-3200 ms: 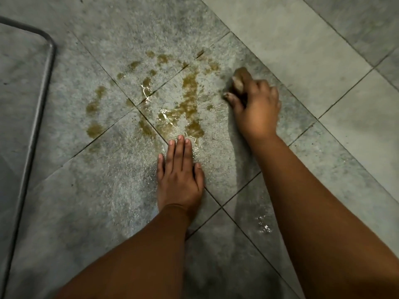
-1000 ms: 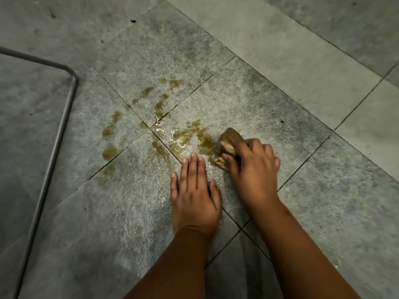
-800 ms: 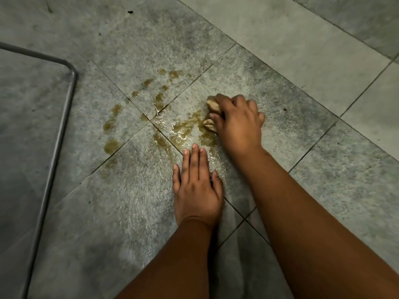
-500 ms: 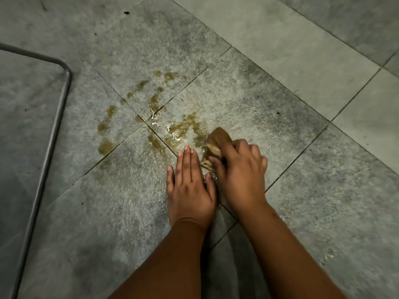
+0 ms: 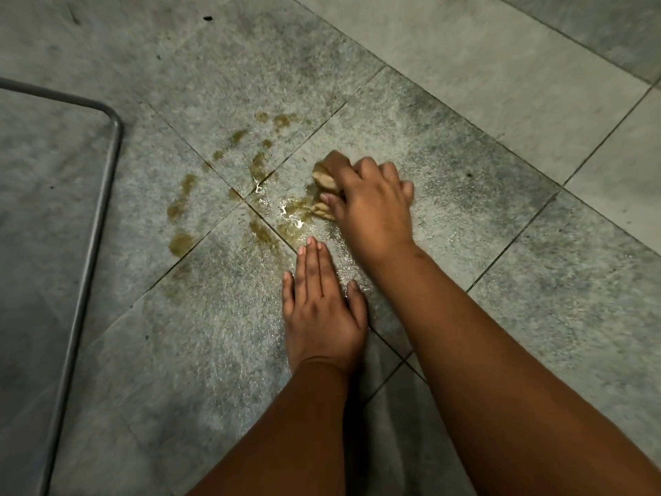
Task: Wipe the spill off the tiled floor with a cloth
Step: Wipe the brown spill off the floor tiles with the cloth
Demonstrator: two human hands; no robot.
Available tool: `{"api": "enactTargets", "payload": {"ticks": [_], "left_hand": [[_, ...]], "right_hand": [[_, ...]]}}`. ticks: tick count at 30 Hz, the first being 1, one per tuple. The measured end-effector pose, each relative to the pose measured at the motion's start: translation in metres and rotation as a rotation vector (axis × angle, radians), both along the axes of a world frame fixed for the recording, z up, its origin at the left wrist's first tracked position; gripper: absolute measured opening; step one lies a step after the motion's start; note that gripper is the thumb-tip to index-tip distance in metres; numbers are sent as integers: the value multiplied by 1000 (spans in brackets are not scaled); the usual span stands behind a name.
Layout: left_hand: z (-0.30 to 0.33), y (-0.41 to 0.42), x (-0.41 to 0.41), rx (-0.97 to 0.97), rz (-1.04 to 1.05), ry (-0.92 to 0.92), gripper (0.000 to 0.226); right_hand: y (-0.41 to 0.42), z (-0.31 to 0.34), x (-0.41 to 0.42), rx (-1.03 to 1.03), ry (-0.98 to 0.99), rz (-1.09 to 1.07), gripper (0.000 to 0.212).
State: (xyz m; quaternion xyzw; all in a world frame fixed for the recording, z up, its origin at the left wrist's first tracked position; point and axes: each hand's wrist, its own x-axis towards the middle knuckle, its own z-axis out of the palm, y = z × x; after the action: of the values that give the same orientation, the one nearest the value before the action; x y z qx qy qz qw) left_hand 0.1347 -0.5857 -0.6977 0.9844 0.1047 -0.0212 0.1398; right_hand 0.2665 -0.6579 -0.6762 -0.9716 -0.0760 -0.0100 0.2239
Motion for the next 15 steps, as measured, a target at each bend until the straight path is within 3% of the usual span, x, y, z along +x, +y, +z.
{"api": "enactTargets", "payload": {"ticks": [6,15], "left_hand": [[0,0,0,4,32,-21,65],[5,0,0,-6,8,29,66]], "right_hand": [[-31,-2,-75,-31,4,-35,37],[27,-5,45,27,-25,28,40]]}}
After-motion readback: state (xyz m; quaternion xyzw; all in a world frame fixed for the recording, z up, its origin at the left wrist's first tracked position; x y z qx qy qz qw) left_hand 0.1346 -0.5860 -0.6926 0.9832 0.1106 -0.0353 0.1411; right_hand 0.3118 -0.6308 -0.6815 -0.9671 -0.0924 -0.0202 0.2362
